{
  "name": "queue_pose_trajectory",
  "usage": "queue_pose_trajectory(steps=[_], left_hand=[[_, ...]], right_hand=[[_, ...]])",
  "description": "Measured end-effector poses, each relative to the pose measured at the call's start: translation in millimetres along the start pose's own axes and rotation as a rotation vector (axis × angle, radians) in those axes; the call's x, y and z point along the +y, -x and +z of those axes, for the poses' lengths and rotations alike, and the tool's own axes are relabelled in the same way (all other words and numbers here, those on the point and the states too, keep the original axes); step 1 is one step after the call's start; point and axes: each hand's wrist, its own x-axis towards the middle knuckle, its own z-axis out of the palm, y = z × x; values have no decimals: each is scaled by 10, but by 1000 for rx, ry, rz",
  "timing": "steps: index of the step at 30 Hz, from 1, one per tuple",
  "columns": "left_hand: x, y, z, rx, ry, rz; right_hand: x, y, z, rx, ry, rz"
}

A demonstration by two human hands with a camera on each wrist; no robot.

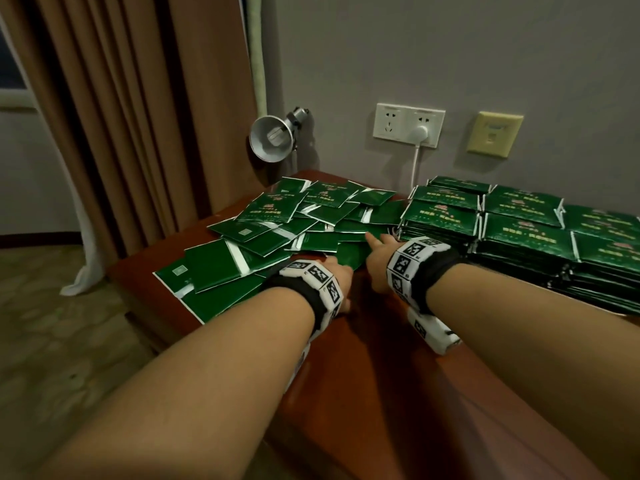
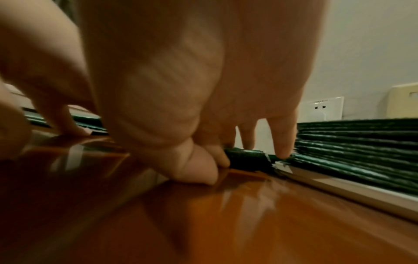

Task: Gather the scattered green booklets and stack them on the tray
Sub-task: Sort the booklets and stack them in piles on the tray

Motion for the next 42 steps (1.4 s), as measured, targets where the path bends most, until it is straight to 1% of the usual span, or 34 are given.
queue_pose_trajectory(steps=[4, 7, 10, 14, 16, 18, 20, 23, 26, 30, 34, 36, 38, 40, 42], left_hand=[[-19, -23, 14, -11, -16, 9], [-13, -16, 27, 3, 22, -9], [21, 48, 31, 43, 146, -43], [86, 174, 15, 110, 183, -141], [198, 276, 14, 145, 182, -146], [361, 398, 31, 160, 196, -87], [521, 495, 64, 130, 182, -13], [770, 661, 51, 72, 68, 133], [1063, 847, -3, 54, -5, 238], [1413, 1068, -124, 61, 155, 314], [1686, 1187, -142, 48, 150, 409], [1799, 1191, -82, 25, 100, 471], [1902, 1162, -41, 35, -17, 495], [1985, 1156, -44, 68, -146, 476], [2019, 1199, -79, 91, -215, 450]], right_hand=[[-69, -54, -30, 22, 20, -30], [-80, 12, -31, 53, -19, -30], [-19, 173, 17, 61, -117, -36], [68, 503, 204, 55, -225, -18], [117, 709, 318, 45, -215, -51], [183, 932, 414, -6, -216, -96], [260, 1163, 537, -32, -219, -113], [398, 1529, 749, -32, -196, -113], [596, 1904, 869, 49, -171, -113], [819, 2323, 1006, 234, -233, -128], [906, 2645, 1184, 279, -282, -152], [929, 2763, 1262, 289, -302, -161], [942, 2857, 1324, 283, -328, -170], [946, 2932, 1369, 300, -351, -179], [958, 2986, 1386, 330, -388, -174]])
